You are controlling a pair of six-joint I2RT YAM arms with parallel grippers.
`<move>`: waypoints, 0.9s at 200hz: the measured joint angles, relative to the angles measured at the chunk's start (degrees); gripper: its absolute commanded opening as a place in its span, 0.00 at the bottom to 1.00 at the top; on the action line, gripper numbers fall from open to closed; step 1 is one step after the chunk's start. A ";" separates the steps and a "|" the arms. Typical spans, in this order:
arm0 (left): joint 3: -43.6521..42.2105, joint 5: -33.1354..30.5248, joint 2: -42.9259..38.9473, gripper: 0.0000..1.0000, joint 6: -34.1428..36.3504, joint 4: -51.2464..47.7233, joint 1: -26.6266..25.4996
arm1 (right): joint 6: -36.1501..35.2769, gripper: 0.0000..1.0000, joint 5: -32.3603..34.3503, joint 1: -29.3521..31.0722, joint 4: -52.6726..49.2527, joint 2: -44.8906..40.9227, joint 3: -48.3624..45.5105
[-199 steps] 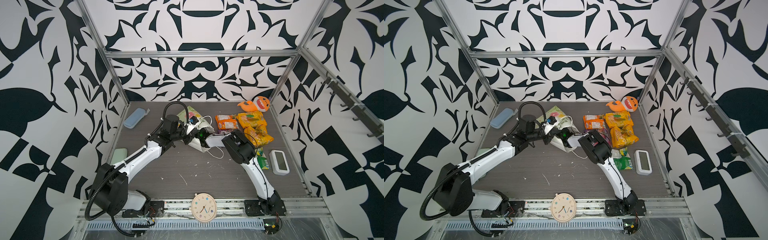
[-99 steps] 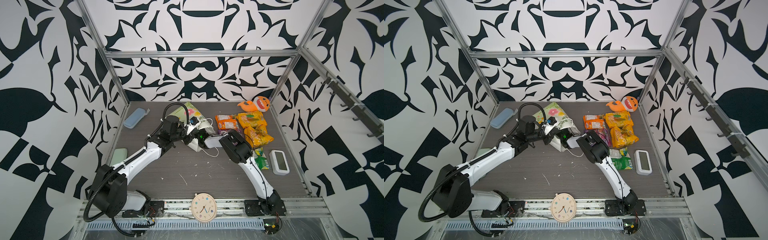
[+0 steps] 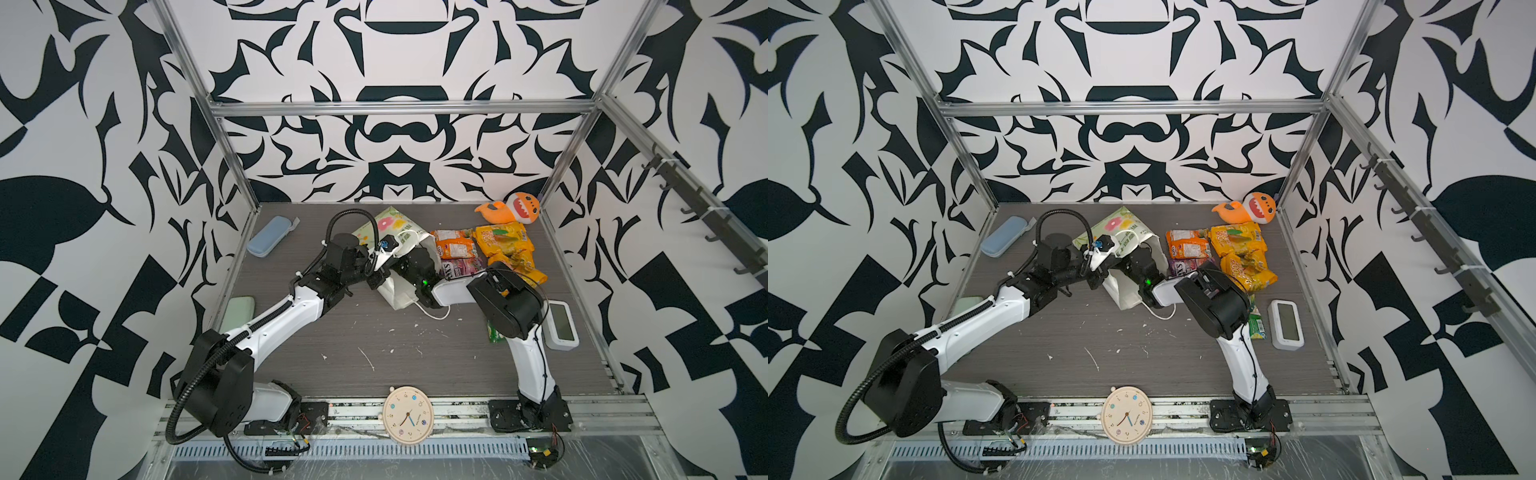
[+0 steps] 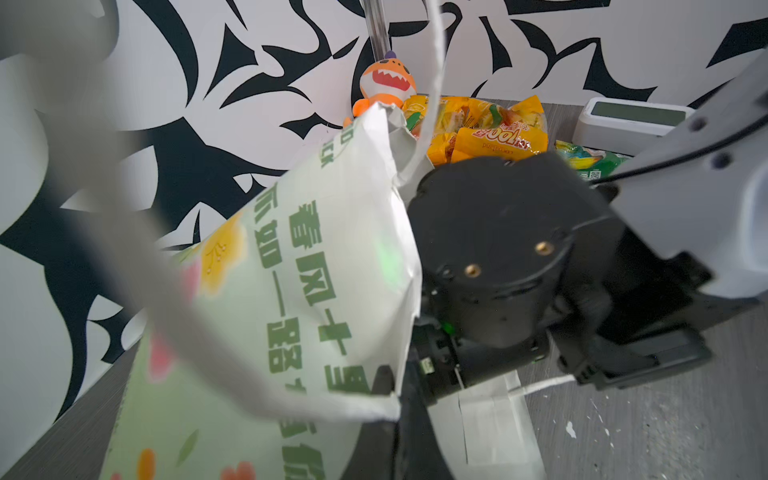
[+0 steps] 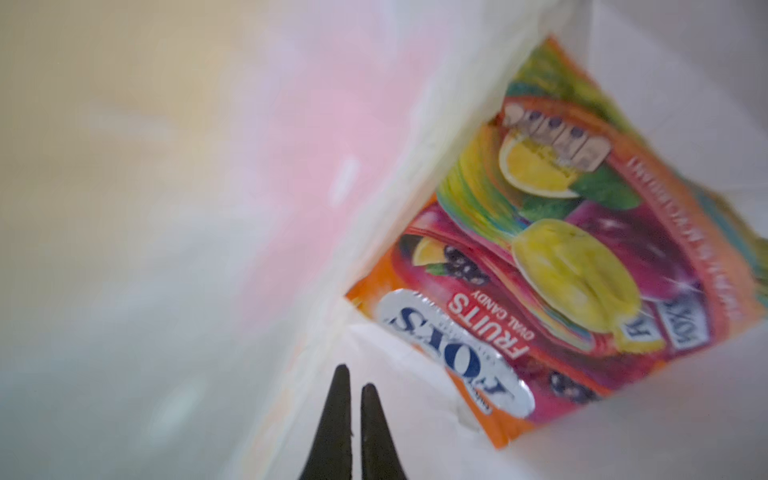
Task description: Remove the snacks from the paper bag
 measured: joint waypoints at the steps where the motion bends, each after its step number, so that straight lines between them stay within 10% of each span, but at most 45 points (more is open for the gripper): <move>1: 0.00 0.07 0.00 0.00 0.02 0.02 0.00 | 0.00 0.00 0.04 0.00 -0.02 -0.13 -0.13; 100: 0.11 -2.58 -0.33 0.00 0.35 -1.25 -0.42 | -0.72 0.00 -0.37 -0.28 -6.19 -9.92 -10.73; 180: 0.22 -2.36 -0.33 0.00 0.33 -1.70 -0.33 | -3.45 0.67 4.76 -0.57 -17.59 -5.42 -3.32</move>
